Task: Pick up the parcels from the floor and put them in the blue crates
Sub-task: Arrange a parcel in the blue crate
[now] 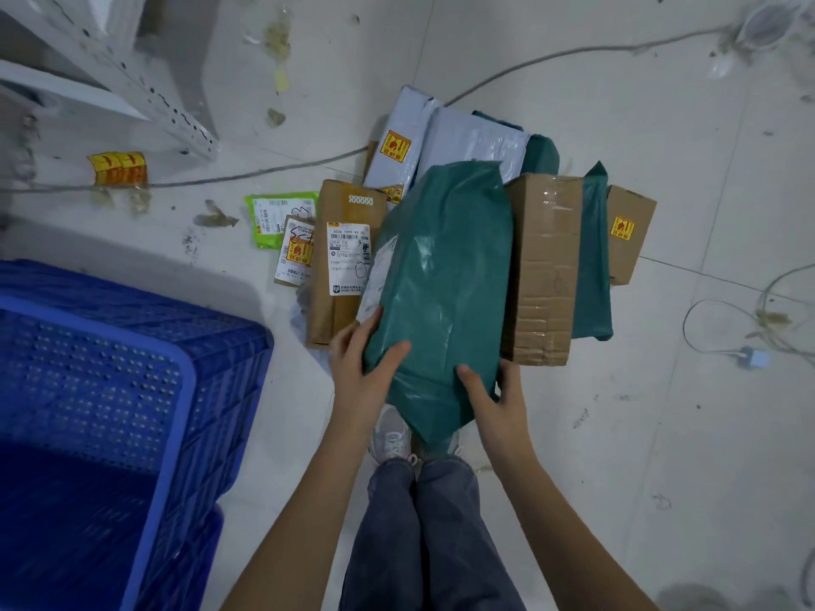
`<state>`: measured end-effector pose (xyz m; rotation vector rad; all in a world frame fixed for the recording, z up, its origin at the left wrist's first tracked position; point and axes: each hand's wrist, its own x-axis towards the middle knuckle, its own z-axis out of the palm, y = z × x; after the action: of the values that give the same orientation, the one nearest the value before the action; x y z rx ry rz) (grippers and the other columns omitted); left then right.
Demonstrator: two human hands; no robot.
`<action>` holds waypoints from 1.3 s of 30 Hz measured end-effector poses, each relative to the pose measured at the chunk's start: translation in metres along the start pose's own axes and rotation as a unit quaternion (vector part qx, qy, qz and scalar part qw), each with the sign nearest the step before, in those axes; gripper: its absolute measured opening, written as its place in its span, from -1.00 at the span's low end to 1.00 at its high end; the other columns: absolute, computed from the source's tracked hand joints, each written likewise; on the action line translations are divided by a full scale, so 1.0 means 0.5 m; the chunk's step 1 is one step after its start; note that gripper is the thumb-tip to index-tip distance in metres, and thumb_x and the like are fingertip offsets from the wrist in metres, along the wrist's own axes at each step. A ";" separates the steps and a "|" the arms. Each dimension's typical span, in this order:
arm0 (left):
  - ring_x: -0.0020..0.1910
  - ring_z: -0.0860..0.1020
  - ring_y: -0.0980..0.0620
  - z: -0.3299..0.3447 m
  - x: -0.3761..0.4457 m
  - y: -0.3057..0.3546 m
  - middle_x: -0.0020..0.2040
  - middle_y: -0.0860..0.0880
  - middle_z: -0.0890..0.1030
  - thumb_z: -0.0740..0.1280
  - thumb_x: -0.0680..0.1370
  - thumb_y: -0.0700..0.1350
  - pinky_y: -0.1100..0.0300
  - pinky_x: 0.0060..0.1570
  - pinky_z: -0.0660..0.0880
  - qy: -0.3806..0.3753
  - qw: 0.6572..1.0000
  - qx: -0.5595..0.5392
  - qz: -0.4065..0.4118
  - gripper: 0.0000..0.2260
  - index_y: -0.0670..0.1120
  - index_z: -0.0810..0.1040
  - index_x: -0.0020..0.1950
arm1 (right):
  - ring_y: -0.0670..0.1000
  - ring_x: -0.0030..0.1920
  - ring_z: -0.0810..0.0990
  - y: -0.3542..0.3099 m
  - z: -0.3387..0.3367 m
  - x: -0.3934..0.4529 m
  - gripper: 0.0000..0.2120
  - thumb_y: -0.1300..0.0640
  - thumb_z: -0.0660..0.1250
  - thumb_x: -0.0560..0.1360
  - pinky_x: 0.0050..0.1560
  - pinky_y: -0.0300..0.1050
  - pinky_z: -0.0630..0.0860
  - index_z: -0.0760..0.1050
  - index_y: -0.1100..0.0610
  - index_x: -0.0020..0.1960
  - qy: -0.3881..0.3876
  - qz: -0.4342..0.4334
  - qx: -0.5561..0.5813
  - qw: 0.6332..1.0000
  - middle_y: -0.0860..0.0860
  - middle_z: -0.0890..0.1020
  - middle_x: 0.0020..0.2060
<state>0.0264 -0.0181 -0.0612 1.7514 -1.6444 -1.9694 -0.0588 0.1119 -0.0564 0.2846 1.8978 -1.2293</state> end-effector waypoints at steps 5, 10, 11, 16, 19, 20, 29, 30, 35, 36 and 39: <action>0.42 0.27 0.00 -0.021 -0.019 0.011 0.41 0.03 0.32 0.31 0.25 0.34 -0.09 0.39 0.31 -0.018 0.991 0.119 0.055 -0.28 0.31 0.25 0.39 | -0.17 -0.05 0.53 -0.023 -0.006 0.000 -0.73 0.07 0.27 0.54 -0.19 -0.31 0.52 0.34 0.12 0.19 -0.060 0.070 0.025 0.995 -0.06 0.53 0.00; 0.52 0.07 -0.03 -0.023 -0.065 0.021 0.52 0.09 0.17 0.12 0.30 0.40 -0.16 0.42 0.19 -0.003 0.950 0.280 0.136 -0.32 0.36 0.06 0.41 | -0.04 0.16 0.46 -0.073 0.014 0.008 -0.42 -0.05 0.32 0.48 0.13 -0.15 0.46 0.14 0.06 0.37 -0.137 0.098 -0.014 0.986 -0.10 0.47 0.15; 0.53 0.06 -0.05 -0.019 -0.073 0.019 0.53 0.07 0.17 0.12 0.33 0.39 -0.18 0.42 0.18 0.008 0.944 0.291 0.153 -0.33 0.36 0.06 0.42 | 0.01 0.26 0.42 -0.074 0.016 0.013 -0.24 -0.14 0.35 0.42 0.22 -0.08 0.42 0.05 0.09 0.45 -0.141 0.101 -0.024 0.985 -0.04 0.42 0.28; 0.48 0.14 -0.11 -0.005 -0.094 -0.006 0.49 -0.02 0.29 0.20 0.42 0.27 -0.22 0.40 0.20 0.082 0.919 0.306 0.236 -0.40 0.24 0.15 0.44 | 0.03 0.36 0.36 -0.094 0.029 0.030 0.19 -0.50 0.36 0.08 0.36 0.04 0.36 -0.03 -0.01 0.51 -0.178 0.110 -0.065 0.976 -0.03 0.32 0.41; 0.43 0.19 0.00 -0.006 -0.099 -0.002 0.40 0.07 0.37 0.10 0.53 0.26 -0.21 0.38 0.22 0.117 0.923 0.256 0.263 -0.55 0.21 0.31 0.40 | -0.03 0.27 0.40 -0.092 0.038 0.036 0.02 -0.35 0.40 0.25 0.29 -0.02 0.41 -0.03 -0.01 0.51 -0.183 0.088 -0.026 0.979 -0.06 0.35 0.38; 0.38 0.22 0.06 -0.007 -0.099 0.008 0.34 0.12 0.41 0.03 0.58 0.24 -0.22 0.36 0.23 0.130 0.929 0.223 0.265 -0.60 0.19 0.38 0.35 | -0.04 0.29 0.41 -0.084 0.041 0.033 0.04 -0.35 0.41 0.23 0.31 0.00 0.41 -0.06 -0.04 0.51 -0.190 0.074 -0.019 0.979 -0.05 0.34 0.40; 0.44 0.22 0.00 0.001 -0.077 0.086 0.39 -0.10 0.21 0.40 0.37 -0.15 0.18 0.42 0.26 0.212 0.944 -0.039 0.248 -0.44 -0.09 0.22 0.30 | -0.11 0.18 0.51 -0.011 0.089 -0.020 0.12 -0.38 0.53 -0.06 -0.10 -0.20 0.61 0.04 -0.21 0.34 -0.158 0.035 0.149 0.975 -0.07 0.45 0.27; 0.47 0.16 0.04 0.002 -0.076 0.092 0.42 -0.06 0.15 0.42 0.34 -0.12 0.14 0.45 0.24 0.215 0.948 -0.050 0.230 -0.31 -0.12 0.17 0.38 | -0.06 0.18 0.53 -0.011 0.096 -0.019 0.00 -0.34 0.51 0.04 -0.12 -0.15 0.61 0.14 -0.14 0.35 -0.133 0.058 0.175 0.974 -0.07 0.48 0.25; 0.46 0.14 0.11 0.011 -0.098 0.106 0.47 0.12 0.02 0.60 0.21 -0.05 0.18 0.40 0.19 0.201 0.971 -0.125 0.035 0.15 0.10 -0.16 0.54 | 0.01 -0.01 0.54 -0.042 0.117 -0.036 -0.55 -0.19 -0.08 0.59 0.03 -0.04 0.48 0.47 0.05 -0.01 -0.063 0.160 0.298 0.939 0.05 0.57 0.00; 0.47 0.17 0.08 0.011 -0.106 0.103 0.50 0.12 0.02 0.60 0.17 0.03 0.12 0.40 0.23 0.175 0.974 -0.146 -0.001 0.17 0.19 -0.15 0.53 | 0.05 0.07 0.55 -0.036 0.118 -0.037 -0.50 -0.24 -0.09 0.57 0.09 -0.03 0.47 0.49 0.06 0.01 -0.064 0.163 0.303 0.937 0.07 0.58 0.05; 0.37 0.40 0.07 0.002 -0.129 0.080 0.47 0.12 0.29 0.53 0.11 0.13 0.00 0.30 0.43 0.072 0.967 -0.239 -0.045 0.05 0.36 0.01 0.47 | 0.12 0.34 0.45 -0.026 0.121 -0.036 -0.15 -0.48 0.15 0.28 0.29 0.05 0.41 0.40 0.08 0.35 -0.098 0.161 0.318 0.929 0.09 0.49 0.32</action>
<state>0.0260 0.0051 0.0111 1.7421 -0.9536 -1.9982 -0.0237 0.0593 -0.0448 0.7536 1.1774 -1.5442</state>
